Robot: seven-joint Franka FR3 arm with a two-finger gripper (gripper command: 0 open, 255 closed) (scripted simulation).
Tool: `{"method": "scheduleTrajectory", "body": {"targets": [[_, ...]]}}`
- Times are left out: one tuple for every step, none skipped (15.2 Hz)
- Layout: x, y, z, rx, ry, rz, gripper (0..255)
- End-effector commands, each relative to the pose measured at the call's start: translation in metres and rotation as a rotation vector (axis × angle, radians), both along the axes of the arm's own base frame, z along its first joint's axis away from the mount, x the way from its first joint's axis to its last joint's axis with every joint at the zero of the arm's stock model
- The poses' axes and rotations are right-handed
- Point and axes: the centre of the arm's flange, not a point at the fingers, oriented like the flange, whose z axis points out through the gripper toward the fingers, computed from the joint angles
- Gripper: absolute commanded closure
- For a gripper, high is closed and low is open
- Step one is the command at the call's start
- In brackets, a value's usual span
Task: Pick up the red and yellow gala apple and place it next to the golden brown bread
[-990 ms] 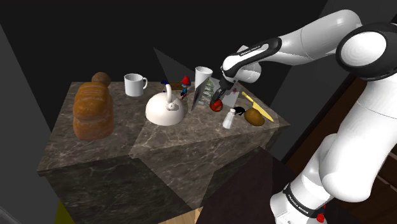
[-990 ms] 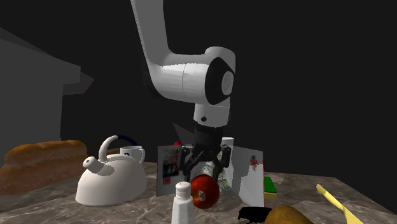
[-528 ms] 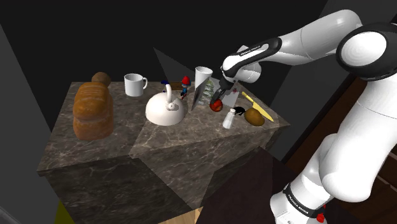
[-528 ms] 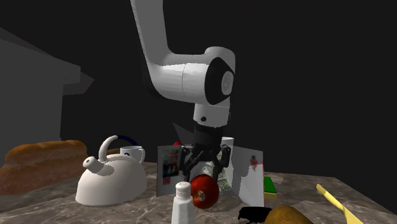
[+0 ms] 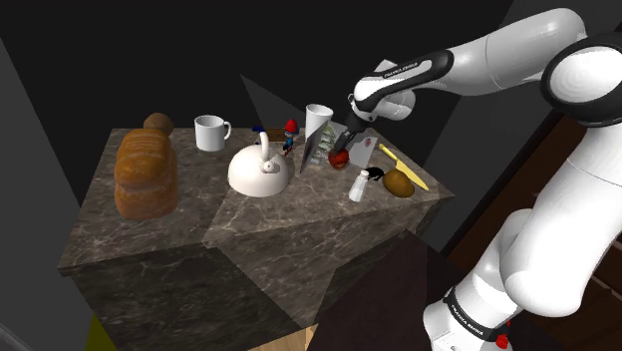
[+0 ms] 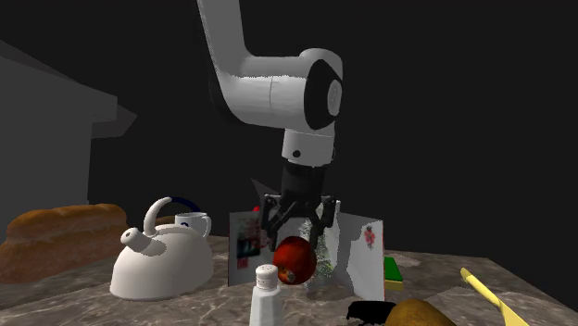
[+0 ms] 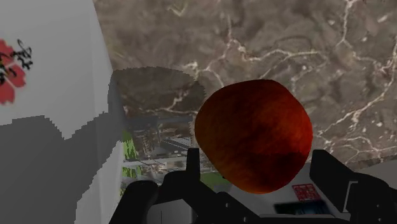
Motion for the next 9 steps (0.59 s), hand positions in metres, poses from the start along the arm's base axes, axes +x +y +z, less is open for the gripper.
{"method": "scheduleTrajectory", "body": {"targets": [[0.0, 0.0, 0.01, 0.0, 0.0, 0.0, 255], [0.0, 0.0, 0.015, 0.0, 0.0, 0.0, 255], [0.0, 0.0, 0.021, 0.0, 0.0, 0.0, 255], [0.0, 0.0, 0.026, 0.0, 0.0, 0.0, 255], [0.0, 0.0, 0.031, 0.0, 0.0, 0.0, 255], [0.0, 0.0, 0.036, 0.0, 0.0, 0.0, 255], [0.0, 0.0, 0.042, 0.0, 0.0, 0.0, 255], [0.0, 0.0, 0.047, 0.0, 0.0, 0.0, 255], [0.0, 0.0, 0.052, 0.0, 0.0, 0.0, 255]]}}
